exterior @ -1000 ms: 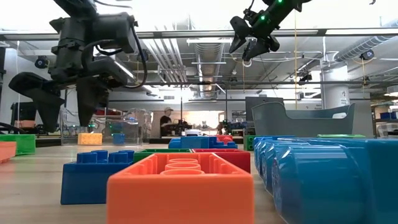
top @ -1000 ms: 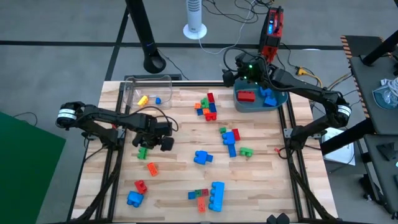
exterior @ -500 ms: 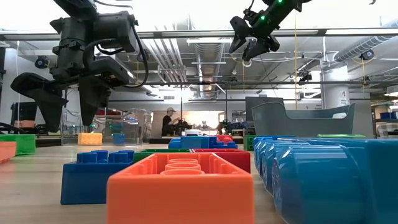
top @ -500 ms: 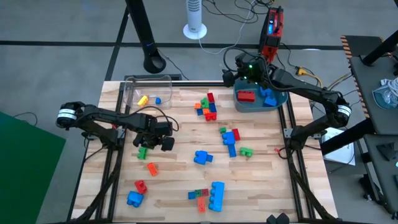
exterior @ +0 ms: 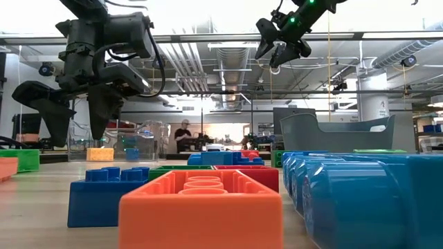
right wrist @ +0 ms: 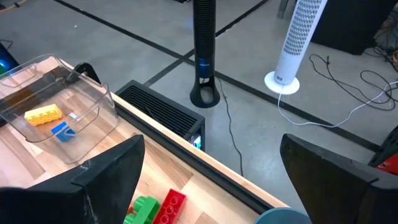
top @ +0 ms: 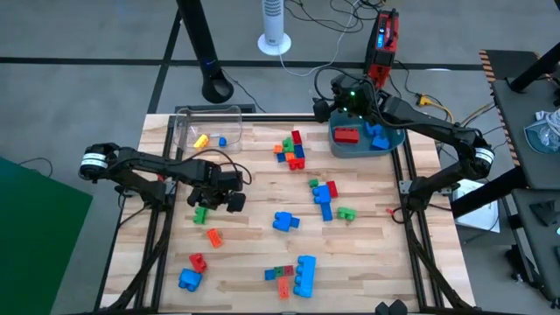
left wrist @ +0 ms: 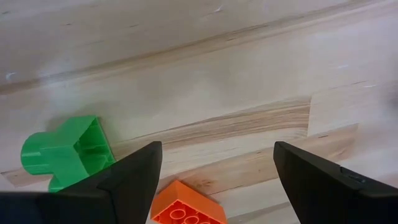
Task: Sort blocks by size
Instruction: Put the big green game piece into the blue bin
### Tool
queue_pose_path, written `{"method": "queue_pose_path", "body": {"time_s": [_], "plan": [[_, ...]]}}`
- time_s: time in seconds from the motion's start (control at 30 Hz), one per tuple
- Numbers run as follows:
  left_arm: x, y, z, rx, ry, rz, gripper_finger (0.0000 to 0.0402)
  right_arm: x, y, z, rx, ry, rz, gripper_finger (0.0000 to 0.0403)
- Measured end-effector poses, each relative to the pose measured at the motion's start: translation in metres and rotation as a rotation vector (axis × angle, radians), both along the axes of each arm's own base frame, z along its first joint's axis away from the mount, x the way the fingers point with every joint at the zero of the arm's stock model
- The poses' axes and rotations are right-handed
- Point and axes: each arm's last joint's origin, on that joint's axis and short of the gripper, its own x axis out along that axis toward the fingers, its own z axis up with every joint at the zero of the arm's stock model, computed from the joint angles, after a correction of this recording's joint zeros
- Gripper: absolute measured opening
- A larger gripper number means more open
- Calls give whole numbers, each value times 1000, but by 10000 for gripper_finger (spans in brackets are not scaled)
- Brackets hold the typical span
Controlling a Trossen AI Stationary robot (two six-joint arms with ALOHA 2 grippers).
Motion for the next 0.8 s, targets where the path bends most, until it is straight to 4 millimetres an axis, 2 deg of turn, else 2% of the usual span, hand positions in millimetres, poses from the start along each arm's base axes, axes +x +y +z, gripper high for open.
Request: {"method": "queue_pose_path", "body": {"time_s": [0.8], "plan": [[1,0,0,0,-9,-1,295,0,0,0,1,1,0,363]]}}
